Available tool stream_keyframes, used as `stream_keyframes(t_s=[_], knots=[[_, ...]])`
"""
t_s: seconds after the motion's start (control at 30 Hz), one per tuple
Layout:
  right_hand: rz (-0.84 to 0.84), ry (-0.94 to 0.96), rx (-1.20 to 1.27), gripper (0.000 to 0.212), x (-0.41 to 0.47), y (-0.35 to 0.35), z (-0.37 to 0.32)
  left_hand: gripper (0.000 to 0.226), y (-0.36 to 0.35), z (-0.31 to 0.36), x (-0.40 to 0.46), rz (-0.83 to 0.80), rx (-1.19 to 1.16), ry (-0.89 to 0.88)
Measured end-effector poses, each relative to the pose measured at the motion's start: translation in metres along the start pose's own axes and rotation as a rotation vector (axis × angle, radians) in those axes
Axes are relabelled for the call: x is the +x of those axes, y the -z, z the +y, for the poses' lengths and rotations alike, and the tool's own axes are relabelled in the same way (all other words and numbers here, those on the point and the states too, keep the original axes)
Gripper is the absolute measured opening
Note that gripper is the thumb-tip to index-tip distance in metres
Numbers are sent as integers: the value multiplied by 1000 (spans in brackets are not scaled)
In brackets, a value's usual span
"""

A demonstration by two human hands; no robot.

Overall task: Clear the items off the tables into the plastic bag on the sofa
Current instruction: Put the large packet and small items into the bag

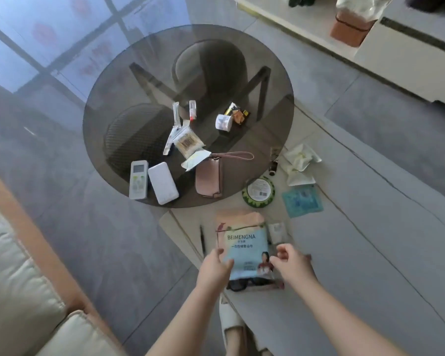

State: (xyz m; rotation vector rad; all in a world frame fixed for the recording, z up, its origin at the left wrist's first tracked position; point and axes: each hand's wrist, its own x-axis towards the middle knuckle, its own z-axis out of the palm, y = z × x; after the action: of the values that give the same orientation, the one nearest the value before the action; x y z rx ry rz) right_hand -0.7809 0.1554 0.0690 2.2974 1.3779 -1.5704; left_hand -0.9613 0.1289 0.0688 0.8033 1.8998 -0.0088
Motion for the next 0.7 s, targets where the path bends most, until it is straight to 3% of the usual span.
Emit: stream_keyframes(t_s=[0.23, 0.43, 0.6, 0.7], knots=[[18, -18, -71, 52, 66, -47, 10, 64, -25, -14, 84, 47, -98, 92], [102, -33, -89, 52, 85, -63, 13, 72, -34, -22, 105, 41, -246, 180], [128, -4, -4, 44, 78, -55, 9, 41, -28, -18, 91, 44, -466, 200], [121, 37, 35, 37, 67, -49, 5, 36, -21, -19, 73, 4, -669, 204]])
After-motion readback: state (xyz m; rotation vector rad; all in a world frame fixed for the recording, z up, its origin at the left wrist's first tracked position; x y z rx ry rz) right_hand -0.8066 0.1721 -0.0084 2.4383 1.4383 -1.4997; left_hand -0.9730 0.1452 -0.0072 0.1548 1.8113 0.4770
